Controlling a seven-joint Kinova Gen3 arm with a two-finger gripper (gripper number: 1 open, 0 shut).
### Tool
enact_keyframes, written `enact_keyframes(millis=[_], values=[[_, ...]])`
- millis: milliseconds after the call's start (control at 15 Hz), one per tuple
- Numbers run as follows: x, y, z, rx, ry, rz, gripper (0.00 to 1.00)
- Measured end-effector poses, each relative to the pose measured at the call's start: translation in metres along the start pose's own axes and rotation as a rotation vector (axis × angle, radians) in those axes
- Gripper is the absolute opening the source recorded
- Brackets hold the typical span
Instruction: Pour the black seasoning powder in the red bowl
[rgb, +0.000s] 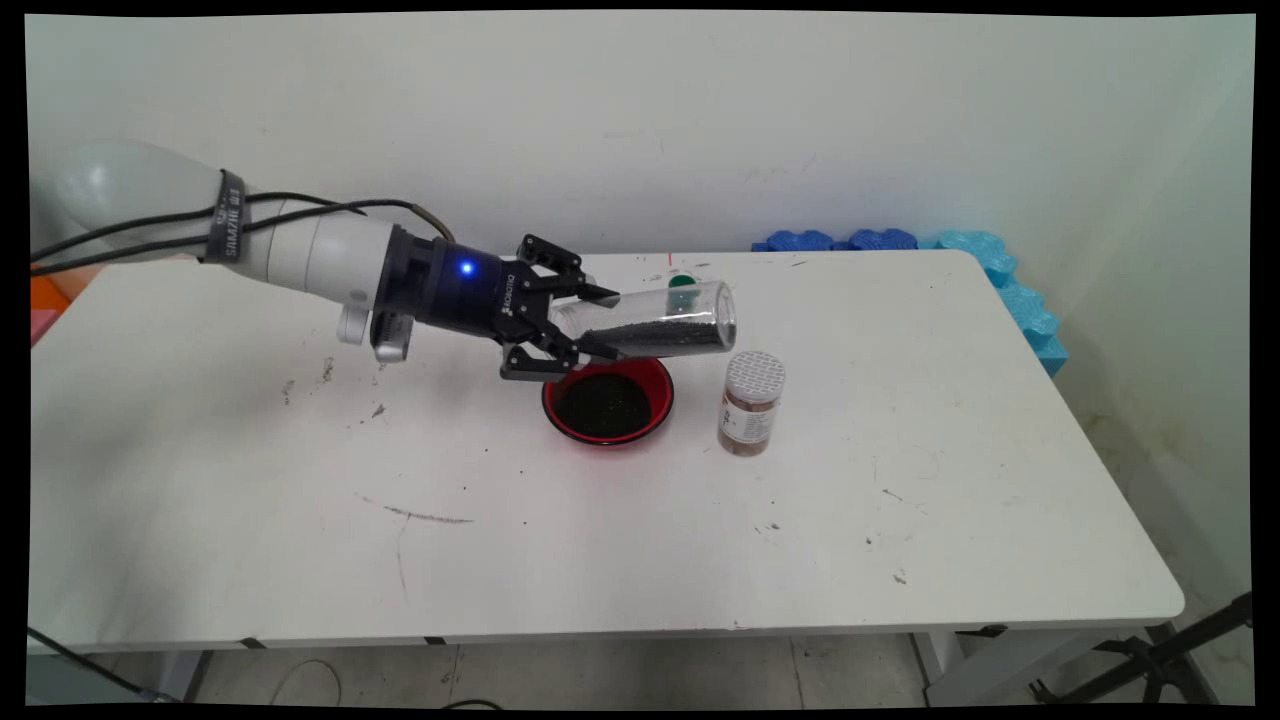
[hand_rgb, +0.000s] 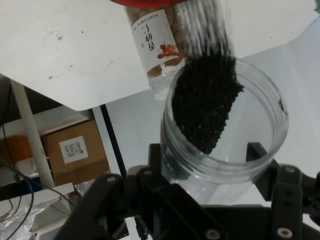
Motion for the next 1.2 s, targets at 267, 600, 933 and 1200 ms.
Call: enact_keyframes(millis=[267,600,933,1200], values=[[0.002,-0.002,0.005,0.0,-0.002,-0.018,0.0],[0.004,-0.003,0.015,-0.006,-0.01,-0.029,0.0],[0.007,-0.002,0.024,-0.016,-0.012,-0.04,0.0],[0.011,-0.001,0.032,-0.026,-0.016,-0.057,0.0]])
